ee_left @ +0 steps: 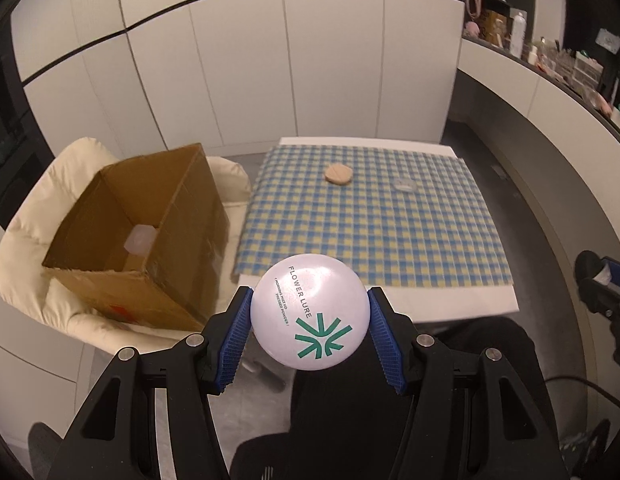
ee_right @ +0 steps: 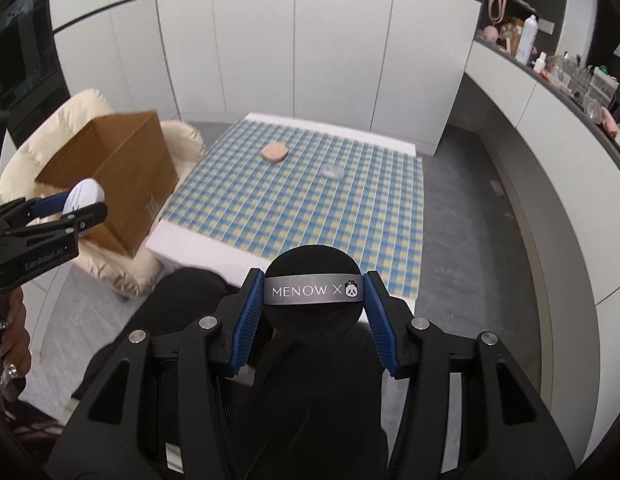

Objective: Organize objects
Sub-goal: 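Carry the white compact and the black compact toward the cardboard box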

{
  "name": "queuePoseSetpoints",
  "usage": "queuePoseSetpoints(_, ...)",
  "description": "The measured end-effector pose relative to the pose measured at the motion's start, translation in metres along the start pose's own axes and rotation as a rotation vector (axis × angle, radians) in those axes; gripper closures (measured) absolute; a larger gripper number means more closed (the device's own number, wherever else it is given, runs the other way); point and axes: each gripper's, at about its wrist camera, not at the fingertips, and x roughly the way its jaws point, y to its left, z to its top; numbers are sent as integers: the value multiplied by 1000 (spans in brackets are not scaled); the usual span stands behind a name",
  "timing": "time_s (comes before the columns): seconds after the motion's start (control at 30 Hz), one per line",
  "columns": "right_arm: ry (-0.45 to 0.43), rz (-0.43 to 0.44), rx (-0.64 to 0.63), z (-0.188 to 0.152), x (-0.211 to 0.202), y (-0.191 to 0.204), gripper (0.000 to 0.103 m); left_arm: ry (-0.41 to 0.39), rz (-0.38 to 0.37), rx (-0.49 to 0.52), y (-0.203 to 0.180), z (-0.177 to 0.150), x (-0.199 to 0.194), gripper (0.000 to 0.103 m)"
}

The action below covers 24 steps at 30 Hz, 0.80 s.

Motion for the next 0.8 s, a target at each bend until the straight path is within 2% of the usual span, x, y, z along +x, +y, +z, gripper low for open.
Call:
queuePoseSetpoints(0.3,51,1,-15,-25,3,4,51,-24,-22,51,-13,-16,-13,46)
queuePoseSetpoints(0.8,-7,-32,24,-34,-24,-8,50,-26,-17,28,-11,-26,-31,46)
